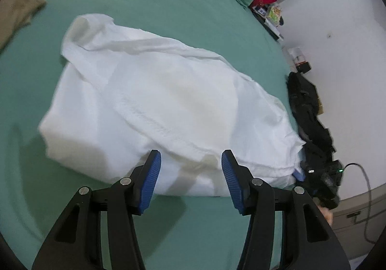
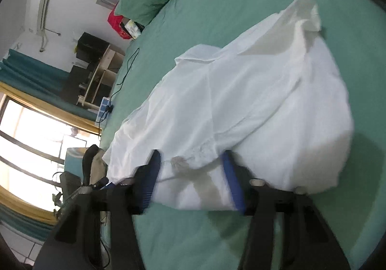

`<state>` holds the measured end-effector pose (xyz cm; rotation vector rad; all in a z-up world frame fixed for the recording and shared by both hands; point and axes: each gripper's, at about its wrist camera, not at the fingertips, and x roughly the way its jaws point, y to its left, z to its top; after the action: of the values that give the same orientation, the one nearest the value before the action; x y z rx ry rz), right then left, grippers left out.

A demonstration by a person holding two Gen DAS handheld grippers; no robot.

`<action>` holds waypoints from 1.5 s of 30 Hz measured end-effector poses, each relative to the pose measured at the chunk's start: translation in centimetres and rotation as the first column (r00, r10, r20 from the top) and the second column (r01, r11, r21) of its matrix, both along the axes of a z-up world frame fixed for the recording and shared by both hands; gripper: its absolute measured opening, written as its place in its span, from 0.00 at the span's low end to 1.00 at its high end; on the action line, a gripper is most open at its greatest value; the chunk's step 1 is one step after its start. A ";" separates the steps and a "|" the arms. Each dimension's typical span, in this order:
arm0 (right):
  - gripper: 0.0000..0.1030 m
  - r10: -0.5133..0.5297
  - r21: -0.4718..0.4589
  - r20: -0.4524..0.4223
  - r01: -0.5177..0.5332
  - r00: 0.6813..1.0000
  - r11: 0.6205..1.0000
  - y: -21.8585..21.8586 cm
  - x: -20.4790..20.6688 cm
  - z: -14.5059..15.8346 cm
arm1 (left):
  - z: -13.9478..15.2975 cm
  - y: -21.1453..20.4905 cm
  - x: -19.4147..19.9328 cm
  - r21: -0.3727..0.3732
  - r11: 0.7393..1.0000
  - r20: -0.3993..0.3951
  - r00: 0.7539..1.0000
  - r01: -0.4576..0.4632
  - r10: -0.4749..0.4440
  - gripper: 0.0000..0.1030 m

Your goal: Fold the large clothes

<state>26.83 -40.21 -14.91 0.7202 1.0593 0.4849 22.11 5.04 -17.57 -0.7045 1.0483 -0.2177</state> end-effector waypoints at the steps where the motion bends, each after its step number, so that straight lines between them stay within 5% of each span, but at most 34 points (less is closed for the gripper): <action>1: 0.13 0.003 0.000 0.001 -0.003 1.000 1.000 0.1 0.1 0.0 | 0.0 0.0 0.2 -0.013 1.000 0.007 1.000 -0.001 0.001 0.51; 3: 0.04 0.007 -0.010 0.029 -0.007 1.000 1.000 0.5 0.3 0.6 | 0.1 -0.2 0.7 0.007 1.000 0.013 1.000 -0.007 0.007 0.11; 4: 0.04 0.008 -0.026 0.050 -0.007 0.999 1.000 0.8 0.3 1.2 | 0.3 -0.2 0.9 0.025 1.000 0.017 1.000 -0.009 0.009 0.05; 12: 0.03 0.021 -0.286 0.258 0.055 0.966 0.957 3.5 1.1 7.2 | 4.2 -1.4 2.5 0.186 0.983 0.125 0.992 -0.009 -0.014 0.02; 18: 0.03 0.112 -0.428 0.353 0.054 0.929 0.902 5.4 5.7 9.5 | 6.3 -1.0 8.5 0.264 0.964 0.182 0.983 -0.023 -0.026 0.02; 25: 0.04 0.090 -0.492 0.369 0.112 0.925 0.863 4.5 12.4 7.9 | 7.2 -0.9 17.2 0.352 0.933 0.215 0.977 -0.074 -0.003 0.05; 26: 0.05 0.108 -0.536 0.379 0.123 0.919 0.835 4.8 13.1 7.7 | 7.3 -0.8 18.2 0.376 0.922 0.208 0.978 -0.088 0.009 0.14; 27: 0.07 0.123 -0.569 0.385 0.130 0.915 0.812 5.0 13.6 7.3 | 7.3 -0.5 19.0 0.391 0.914 0.203 0.979 -0.103 0.024 0.36; 29: 0.41 0.140 -0.600 0.358 0.113 0.923 0.792 4.8 14.2 6.4 | 7.8 0.0 19.4 0.411 0.904 0.203 0.979 -0.115 0.033 0.50; 32: 0.62 0.091 -0.563 0.358 0.137 0.929 0.815 2.8 13.5 6.3 | 8.6 0.7 16.9 0.460 0.878 0.224 0.974 -0.133 0.030 0.51; 40: 0.64 -0.129 -0.522 0.297 0.274 0.946 0.808 -4.8 6.3 6.9 | 5.4 4.0 5.5 0.572 0.805 0.133 0.986 -0.156 0.096 0.51; 45: 0.64 -0.228 -0.409 0.166 0.277 0.959 0.869 -7.6 0.7 3.9 | 1.8 5.5 1.4 0.568 0.815 0.027 0.992 -0.113 0.119 0.52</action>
<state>27.50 -47.83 -11.02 0.4224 0.9060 0.0544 23.49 10.49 -15.80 -0.2196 1.0057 0.2085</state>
